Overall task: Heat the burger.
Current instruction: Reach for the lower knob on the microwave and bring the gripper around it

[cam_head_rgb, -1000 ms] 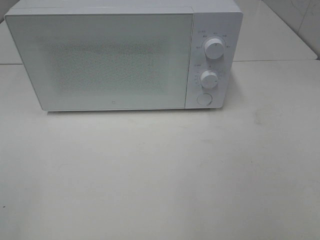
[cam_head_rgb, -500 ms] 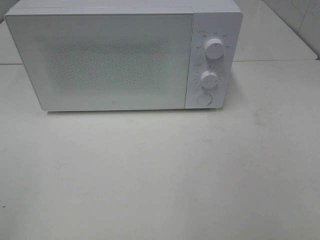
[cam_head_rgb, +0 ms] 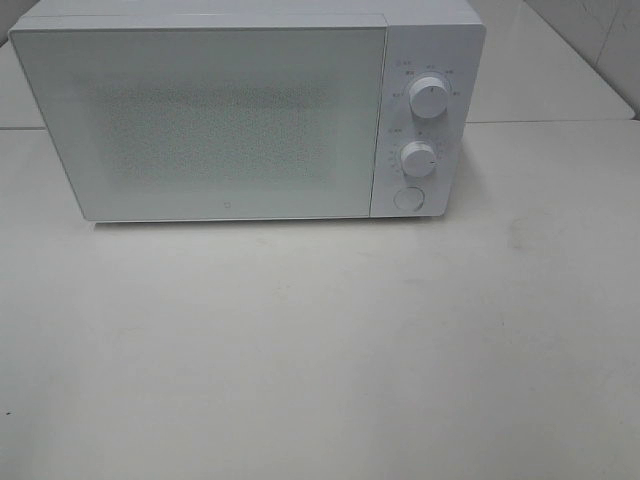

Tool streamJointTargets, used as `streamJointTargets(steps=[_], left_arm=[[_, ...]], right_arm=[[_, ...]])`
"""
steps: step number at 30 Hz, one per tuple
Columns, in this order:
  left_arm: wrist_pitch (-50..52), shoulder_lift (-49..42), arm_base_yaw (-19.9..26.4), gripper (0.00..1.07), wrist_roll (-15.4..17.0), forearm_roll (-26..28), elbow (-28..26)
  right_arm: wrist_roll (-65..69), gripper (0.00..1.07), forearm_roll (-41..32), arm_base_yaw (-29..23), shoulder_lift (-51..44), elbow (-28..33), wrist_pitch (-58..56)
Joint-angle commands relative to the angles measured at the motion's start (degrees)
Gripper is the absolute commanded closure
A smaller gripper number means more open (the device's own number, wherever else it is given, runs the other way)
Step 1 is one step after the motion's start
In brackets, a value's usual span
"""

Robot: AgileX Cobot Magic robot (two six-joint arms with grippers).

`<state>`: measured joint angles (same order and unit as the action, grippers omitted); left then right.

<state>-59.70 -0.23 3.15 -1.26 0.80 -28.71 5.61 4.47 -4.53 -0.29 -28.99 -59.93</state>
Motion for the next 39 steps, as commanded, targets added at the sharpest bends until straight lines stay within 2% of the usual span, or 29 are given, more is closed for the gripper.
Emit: streamJointTargets(steps=[1,31,35,39], left_arm=[[0.6,-1.5,0.3,0.04,-0.1,-0.1,-0.2],[0.6,-1.5,0.3,0.04,-0.1,-0.1,-0.2],[0.6,-1.5,0.3,0.04,-0.1,-0.1,-0.2],[0.6,-1.5,0.3,0.04,-0.1,-0.1,-0.2]], right_arm=[[-0.2,0.31,0.2,0.5,-1.0,-0.1,0.6],[0.1,0.31,-1.1,0.5,-0.7,-0.6,1.1],[-0.2,0.31,-5.2,0.5,2.8,-1.5,4.2],[-0.2,0.31,-5.1,0.5,7.0,-1.5,5.0]])
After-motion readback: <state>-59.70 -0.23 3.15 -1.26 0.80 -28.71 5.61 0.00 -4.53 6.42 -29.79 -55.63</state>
